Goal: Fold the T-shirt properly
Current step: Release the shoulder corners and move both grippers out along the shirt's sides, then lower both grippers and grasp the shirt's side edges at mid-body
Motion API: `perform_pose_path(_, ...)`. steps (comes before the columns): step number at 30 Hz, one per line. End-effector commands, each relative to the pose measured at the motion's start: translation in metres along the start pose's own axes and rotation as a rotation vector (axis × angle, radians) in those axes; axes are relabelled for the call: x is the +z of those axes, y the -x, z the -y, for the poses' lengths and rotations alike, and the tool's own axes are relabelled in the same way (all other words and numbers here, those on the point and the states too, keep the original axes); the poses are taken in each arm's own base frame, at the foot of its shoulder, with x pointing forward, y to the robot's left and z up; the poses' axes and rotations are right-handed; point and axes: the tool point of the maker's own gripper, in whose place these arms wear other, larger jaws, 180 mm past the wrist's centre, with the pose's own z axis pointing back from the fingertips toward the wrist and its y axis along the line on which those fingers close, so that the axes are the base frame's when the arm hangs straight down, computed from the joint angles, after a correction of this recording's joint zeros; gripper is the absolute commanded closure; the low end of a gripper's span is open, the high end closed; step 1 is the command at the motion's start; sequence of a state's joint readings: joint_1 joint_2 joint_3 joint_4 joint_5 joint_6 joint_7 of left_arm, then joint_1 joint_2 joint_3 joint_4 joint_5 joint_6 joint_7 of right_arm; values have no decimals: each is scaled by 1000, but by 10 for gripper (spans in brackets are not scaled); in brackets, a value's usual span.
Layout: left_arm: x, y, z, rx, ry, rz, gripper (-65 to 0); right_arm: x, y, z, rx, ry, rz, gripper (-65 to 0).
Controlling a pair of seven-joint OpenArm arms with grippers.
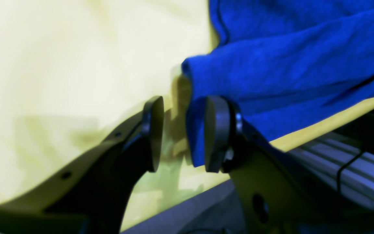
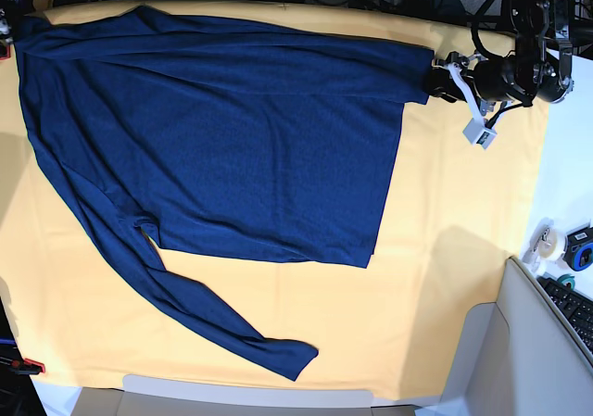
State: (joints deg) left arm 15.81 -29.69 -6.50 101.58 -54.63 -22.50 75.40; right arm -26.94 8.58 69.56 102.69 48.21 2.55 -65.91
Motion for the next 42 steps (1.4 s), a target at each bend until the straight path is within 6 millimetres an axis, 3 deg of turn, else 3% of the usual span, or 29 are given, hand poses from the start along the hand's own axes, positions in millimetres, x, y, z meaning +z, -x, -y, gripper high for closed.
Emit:
perform_pose_path(1,8,-10,-1,-25,-4,27,-211,10,-27,0,34,6,73,-338)
perform_pose_path(5,9,-18,-1,-32,-7,46,-211,25,-63,-3,47,8,183,-338)
perform_pose_path(10,16,-48,-2,-63,-13,112,-211,25,-91,-59,57,-128,293,-338)
perform_pose_path(14,27,-88,-3,-107,-31,200,-211,-3,-88,-126,59,-287,264,-339)
perform_pose_path(18,44,-137,-5,-143,-49,305,-211,-49,-77,-188,145,-405,178,-339)
perform_pose_path(22,46,-170,-35,-54,-52,340,-216,-81,-71,-237,254,-489,113,-339)
perform_pose_path(26,33,-201,-64,99,-5,387,-245,-96,-84,-276,329,-545,92,-339)
perform_pose_path(30,15,-227,-71,183,47,396,-250,-102,-96,-301,401,-543,86,-338)
perform_pose_path(34,-21,-243,-65,229,85,364,-250,-102,-103,-317,447,-536,118,-338)
perform_pose_path(42,-70,-254,-44,322,147,348,-251,-107,-91,-317,479,-520,103,-338)
